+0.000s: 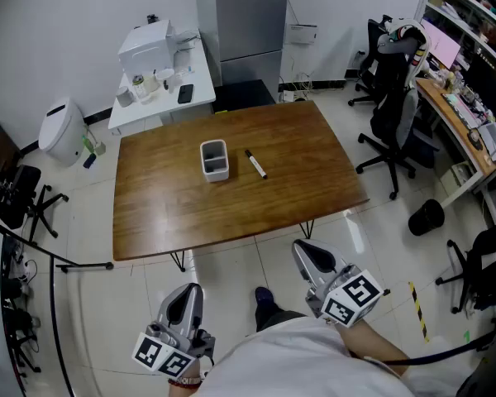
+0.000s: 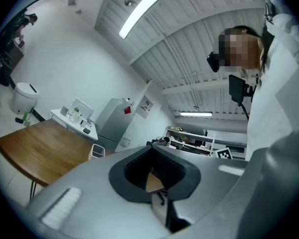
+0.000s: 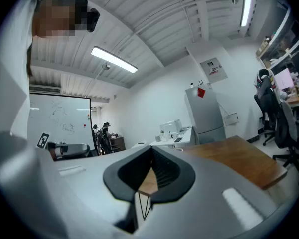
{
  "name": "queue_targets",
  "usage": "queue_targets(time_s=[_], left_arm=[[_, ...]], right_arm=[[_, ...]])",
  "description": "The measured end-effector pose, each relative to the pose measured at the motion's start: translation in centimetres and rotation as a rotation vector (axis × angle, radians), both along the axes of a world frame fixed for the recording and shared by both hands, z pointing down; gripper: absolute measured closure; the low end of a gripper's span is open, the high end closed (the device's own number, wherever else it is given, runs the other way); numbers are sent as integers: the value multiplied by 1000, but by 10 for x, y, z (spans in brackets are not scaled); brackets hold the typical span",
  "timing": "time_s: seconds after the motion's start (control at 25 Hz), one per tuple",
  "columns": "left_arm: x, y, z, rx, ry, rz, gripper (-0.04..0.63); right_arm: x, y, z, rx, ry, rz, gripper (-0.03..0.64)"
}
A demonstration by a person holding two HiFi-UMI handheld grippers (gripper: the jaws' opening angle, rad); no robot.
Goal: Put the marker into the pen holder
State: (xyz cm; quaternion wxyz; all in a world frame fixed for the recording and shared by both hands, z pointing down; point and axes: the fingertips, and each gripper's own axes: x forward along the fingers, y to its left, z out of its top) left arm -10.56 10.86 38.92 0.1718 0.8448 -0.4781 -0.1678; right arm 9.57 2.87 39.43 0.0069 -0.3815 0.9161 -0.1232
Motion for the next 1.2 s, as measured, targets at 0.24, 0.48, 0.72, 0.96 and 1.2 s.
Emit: queue_targets(time_s=[0.24, 0.48, 0.72, 0.96, 1.2], left_arm=[[8, -99, 0, -35, -15, -17, 595], [11, -148, 12, -88, -21, -54, 595], [-14, -185, 24, -138, -37, -51, 595], [-39, -239, 29, -154, -17, 25, 595], [-59, -287, 41, -130, -196, 115, 595]], right_arm=[[13, -86, 3, -23, 13, -15, 617], [11, -136, 32, -97, 4, -78, 617], [-14, -172, 50, -141, 4, -91, 617], [-36, -223, 98, -237, 130, -41, 592], [-59, -298, 191, -357, 345, -25, 482]])
